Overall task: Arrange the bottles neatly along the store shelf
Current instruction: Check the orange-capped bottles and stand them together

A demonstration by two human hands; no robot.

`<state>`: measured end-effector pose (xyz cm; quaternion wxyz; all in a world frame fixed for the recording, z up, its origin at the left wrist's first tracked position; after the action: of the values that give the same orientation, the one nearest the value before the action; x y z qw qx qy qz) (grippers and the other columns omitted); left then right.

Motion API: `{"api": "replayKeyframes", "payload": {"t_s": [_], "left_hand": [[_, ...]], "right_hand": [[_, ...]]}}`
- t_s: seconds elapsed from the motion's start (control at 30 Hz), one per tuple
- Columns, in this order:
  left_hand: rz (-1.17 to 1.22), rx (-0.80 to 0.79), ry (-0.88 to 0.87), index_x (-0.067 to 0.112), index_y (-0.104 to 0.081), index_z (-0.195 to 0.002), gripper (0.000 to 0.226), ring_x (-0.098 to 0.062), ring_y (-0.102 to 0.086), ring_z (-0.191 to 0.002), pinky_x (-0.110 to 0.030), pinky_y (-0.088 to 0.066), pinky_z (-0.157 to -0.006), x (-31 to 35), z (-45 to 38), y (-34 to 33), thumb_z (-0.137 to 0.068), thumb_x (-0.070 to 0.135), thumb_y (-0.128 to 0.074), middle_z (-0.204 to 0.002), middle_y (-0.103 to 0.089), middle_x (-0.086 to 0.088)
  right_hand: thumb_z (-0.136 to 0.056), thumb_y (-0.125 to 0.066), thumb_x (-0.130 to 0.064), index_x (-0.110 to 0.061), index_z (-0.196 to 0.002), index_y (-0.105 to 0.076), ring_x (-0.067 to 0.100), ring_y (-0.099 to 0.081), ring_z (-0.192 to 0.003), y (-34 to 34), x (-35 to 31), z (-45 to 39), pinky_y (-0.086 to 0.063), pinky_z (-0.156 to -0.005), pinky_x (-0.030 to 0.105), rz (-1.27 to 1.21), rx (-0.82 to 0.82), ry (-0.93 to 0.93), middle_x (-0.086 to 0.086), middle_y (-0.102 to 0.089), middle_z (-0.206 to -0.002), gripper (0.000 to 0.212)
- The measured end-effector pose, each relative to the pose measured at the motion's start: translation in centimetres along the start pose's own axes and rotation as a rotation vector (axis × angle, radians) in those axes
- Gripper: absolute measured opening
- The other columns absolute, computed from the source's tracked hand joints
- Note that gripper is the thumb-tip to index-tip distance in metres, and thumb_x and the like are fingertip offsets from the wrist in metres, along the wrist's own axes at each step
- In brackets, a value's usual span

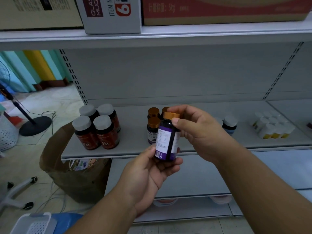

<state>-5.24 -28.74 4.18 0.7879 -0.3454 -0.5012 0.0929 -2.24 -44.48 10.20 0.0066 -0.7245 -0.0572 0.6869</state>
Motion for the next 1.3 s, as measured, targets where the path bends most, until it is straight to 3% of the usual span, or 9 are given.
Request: {"api": "replayKeyframes", "payload": {"t_s": [0.2,0.4,0.53,0.63,0.9,1.03,1.13,1.2,1.3], "left_hand": [[0.108,0.050,0.013,0.004,-0.058,-0.129,0.054,-0.025,-0.066,-0.074,-0.033,-0.058,-0.065,-0.7,-0.4,-0.6,-0.088,0.039,-0.051,-0.104,-0.067,-0.026],[0.100,-0.005,0.199,0.001,-0.071,-0.096,0.069,-0.021,-0.059,-0.063,-0.031,-0.052,-0.059,-2.5,-0.2,-1.7,-0.089,0.062,-0.039,-0.085,-0.066,-0.019],[0.132,0.054,0.131,0.003,-0.063,-0.120,0.062,-0.023,-0.061,-0.068,-0.033,-0.054,-0.063,-3.6,-0.3,-2.3,-0.087,0.053,-0.047,-0.092,-0.066,-0.019],[0.158,0.047,0.086,0.003,-0.062,-0.121,0.052,-0.022,-0.062,-0.068,-0.032,-0.056,-0.063,-3.9,-0.3,-2.3,-0.086,0.041,-0.054,-0.092,-0.066,-0.019],[0.051,-0.018,0.074,0.003,-0.059,-0.125,0.058,-0.024,-0.063,-0.074,-0.035,-0.056,-0.069,-3.6,-1.5,-0.5,-0.089,0.046,-0.046,-0.102,-0.067,-0.026],[-0.389,0.120,-0.038,0.015,-0.061,-0.120,0.043,-0.025,-0.067,-0.089,-0.040,-0.053,-0.087,-2.3,-3.0,1.6,-0.096,0.044,-0.042,-0.104,-0.072,-0.017],[-0.929,0.267,-0.259,0.024,-0.058,-0.118,0.029,-0.005,-0.062,-0.100,-0.028,-0.050,-0.091,-0.7,-4.3,4.5,-0.099,0.042,-0.046,-0.105,-0.068,0.008],[-1.234,0.278,-0.483,0.023,-0.057,-0.121,0.039,0.001,-0.055,-0.103,-0.021,-0.044,-0.088,0.3,-5.0,6.7,-0.096,0.052,-0.048,-0.114,-0.060,0.012],[-1.667,0.207,-0.651,0.016,-0.053,-0.132,0.062,-0.016,-0.049,-0.116,-0.026,-0.035,-0.097,1.0,-6.5,8.9,-0.091,0.061,-0.039,-0.127,-0.055,-0.001]], "right_hand": [[-0.083,-0.069,-0.011,-0.011,-0.103,-0.058,0.013,-0.063,-0.084,0.3,0.3,0.4,-0.051,-0.074,0.025,0.018,0.041,0.022,-0.001,-0.065,-0.089,0.023],[-0.090,-0.059,-0.002,-0.010,-0.102,-0.060,0.014,-0.063,-0.086,2.2,-0.1,1.6,-0.051,-0.076,0.026,0.015,-0.057,0.041,0.001,-0.066,-0.090,0.015],[-0.082,-0.071,-0.004,-0.015,-0.093,-0.061,0.010,-0.062,-0.077,2.9,0.3,2.2,-0.051,-0.072,0.024,0.072,0.031,0.060,-0.004,-0.065,-0.081,0.018],[-0.081,-0.073,-0.009,-0.014,-0.091,-0.059,0.011,-0.062,-0.075,3.1,0.6,2.3,-0.051,-0.069,0.024,0.073,0.079,0.043,-0.003,-0.065,-0.079,0.018],[-0.084,-0.071,-0.011,-0.015,-0.095,-0.060,0.011,-0.065,-0.080,2.4,0.1,0.9,-0.052,-0.073,0.023,0.224,0.033,0.018,0.001,-0.067,-0.086,0.016],[-0.081,-0.076,-0.021,-0.027,-0.097,-0.063,0.012,-0.067,-0.088,1.9,-0.3,-0.4,-0.057,-0.082,0.033,0.487,0.053,-0.005,-0.005,-0.070,-0.095,0.022],[-0.082,-0.075,-0.027,-0.034,-0.099,-0.060,0.004,-0.064,-0.089,1.8,-0.3,-1.6,-0.056,-0.080,0.026,0.738,0.102,-0.004,-0.013,-0.065,-0.096,0.024],[-0.082,-0.074,-0.027,-0.034,-0.098,-0.060,0.003,-0.064,-0.088,1.9,0.3,-2.5,-0.055,-0.076,0.025,0.825,0.157,0.017,-0.016,-0.064,-0.095,0.023],[-0.081,-0.074,-0.023,-0.031,-0.100,-0.060,0.000,-0.059,-0.087,2.0,1.8,-3.9,-0.050,-0.075,0.016,0.933,0.172,0.075,-0.017,-0.061,-0.096,0.025]]}}
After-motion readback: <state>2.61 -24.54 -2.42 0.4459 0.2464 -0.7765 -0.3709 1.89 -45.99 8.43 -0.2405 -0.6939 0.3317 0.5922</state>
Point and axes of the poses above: each hand's wrist, its own z-axis away from the middle knuckle, its own y-axis out of the back of the hand, x = y × z, the point moved 2 cm from there along -z, towards the middle knuckle
